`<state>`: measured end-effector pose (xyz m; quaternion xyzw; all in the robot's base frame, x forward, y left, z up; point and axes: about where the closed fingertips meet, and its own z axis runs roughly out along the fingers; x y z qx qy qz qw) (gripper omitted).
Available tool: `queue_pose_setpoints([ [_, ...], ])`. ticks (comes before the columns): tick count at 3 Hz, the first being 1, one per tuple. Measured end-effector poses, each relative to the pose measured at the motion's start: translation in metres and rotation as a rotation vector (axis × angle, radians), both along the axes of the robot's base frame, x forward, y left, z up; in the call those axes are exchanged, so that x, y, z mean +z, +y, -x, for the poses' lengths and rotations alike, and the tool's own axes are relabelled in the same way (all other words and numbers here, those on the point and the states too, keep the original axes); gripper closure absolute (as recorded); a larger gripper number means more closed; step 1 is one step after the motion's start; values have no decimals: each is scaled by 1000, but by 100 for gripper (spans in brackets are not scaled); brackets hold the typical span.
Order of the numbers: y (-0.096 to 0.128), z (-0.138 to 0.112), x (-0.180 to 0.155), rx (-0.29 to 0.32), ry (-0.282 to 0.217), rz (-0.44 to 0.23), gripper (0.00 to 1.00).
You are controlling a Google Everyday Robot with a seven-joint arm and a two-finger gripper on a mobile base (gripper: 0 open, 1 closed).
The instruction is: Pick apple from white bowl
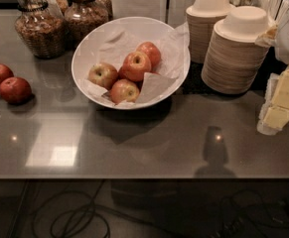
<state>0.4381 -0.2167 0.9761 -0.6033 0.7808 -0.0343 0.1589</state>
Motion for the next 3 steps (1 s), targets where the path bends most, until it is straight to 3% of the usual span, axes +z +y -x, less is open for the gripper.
queue_pose_setpoints([
  [2, 8, -10, -1, 5, -26, -15, 0],
  [3, 42, -45, 4, 30, -69, -101, 0],
])
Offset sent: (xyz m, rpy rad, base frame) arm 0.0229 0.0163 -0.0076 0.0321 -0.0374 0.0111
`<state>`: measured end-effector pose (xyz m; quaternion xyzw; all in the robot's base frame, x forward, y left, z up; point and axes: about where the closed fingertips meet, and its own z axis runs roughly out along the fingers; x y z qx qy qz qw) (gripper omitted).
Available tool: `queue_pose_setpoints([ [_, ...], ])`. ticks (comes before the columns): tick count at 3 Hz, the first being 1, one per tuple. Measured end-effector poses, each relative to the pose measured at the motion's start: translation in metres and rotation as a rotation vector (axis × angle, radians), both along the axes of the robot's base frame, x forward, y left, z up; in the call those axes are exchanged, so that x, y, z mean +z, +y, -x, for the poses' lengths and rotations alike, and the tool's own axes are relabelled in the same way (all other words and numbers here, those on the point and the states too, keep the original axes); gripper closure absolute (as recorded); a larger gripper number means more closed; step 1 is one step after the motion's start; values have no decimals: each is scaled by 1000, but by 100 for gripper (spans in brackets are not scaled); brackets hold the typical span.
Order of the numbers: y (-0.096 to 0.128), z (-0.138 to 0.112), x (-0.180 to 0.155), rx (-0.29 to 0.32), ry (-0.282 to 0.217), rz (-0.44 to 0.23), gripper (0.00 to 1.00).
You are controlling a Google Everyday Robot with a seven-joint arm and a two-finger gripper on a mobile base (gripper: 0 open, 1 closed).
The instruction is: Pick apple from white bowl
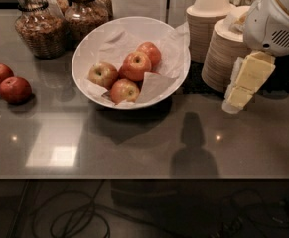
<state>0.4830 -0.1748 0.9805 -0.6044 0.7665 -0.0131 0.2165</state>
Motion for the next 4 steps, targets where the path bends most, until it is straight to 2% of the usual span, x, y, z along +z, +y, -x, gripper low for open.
queue_pose_setpoints([
  [1, 0, 0, 0, 0, 0, 0, 0],
  [2, 18, -23, 1, -22, -42, -62, 0],
  [3, 66, -63, 21, 23, -96, -161, 0],
  [4, 105, -98, 47, 54, -122, -253, 0],
])
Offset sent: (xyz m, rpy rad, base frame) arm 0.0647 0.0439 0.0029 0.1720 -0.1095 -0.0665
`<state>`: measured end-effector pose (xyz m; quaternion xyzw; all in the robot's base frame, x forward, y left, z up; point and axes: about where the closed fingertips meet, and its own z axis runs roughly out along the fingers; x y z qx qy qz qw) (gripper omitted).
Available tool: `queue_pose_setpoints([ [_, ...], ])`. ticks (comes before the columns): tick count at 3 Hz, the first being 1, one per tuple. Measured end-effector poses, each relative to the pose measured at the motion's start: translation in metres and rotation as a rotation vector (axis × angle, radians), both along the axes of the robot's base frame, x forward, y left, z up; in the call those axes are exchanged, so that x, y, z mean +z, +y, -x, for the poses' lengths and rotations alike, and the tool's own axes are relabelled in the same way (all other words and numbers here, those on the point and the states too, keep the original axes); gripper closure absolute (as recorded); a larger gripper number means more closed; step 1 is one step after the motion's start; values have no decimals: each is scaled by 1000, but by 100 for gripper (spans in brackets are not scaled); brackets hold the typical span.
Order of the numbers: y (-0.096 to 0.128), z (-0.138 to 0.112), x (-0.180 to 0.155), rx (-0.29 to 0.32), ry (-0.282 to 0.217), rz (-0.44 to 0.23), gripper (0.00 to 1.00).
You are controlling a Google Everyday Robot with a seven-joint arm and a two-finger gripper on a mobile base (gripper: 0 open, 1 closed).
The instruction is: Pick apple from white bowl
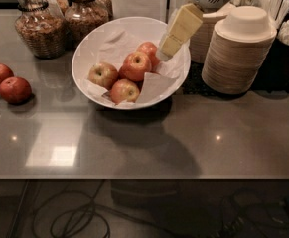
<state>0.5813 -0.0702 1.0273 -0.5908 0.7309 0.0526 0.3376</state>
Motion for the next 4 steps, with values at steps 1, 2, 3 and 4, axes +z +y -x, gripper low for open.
queue_pose_setpoints([
  [1, 26, -29, 1, -3, 2, -89, 0],
  [2, 42, -48, -18, -43, 34, -189, 0],
  [3, 48, -43, -44, -66, 82, -203, 0],
  [4, 40, -19, -58, -74, 90, -177, 0],
])
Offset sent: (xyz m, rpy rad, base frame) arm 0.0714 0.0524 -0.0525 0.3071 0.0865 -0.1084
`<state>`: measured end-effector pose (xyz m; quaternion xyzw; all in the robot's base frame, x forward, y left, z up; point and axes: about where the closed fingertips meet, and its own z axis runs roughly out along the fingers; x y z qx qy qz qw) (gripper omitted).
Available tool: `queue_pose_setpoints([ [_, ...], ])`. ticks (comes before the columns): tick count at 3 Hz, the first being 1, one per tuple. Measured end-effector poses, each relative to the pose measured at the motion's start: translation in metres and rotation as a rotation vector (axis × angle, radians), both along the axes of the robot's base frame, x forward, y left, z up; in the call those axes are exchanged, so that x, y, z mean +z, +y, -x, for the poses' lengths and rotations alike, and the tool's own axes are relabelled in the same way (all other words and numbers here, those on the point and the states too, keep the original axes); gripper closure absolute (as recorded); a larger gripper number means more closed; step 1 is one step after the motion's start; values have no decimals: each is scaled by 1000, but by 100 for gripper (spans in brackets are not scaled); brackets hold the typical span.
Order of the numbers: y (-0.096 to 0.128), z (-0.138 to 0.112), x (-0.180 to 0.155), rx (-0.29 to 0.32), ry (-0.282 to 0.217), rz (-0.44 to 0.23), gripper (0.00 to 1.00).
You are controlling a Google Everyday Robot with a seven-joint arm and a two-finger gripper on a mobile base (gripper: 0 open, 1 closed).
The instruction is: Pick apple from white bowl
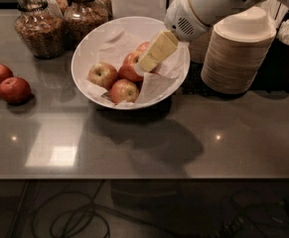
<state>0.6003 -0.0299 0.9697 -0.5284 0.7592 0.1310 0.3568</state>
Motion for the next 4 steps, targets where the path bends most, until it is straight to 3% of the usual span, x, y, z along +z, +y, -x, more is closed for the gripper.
queue_pose_setpoints([
  [2, 1, 30, -25, 16, -13, 80, 0],
  [4, 24, 30, -28, 71, -66, 120, 0],
])
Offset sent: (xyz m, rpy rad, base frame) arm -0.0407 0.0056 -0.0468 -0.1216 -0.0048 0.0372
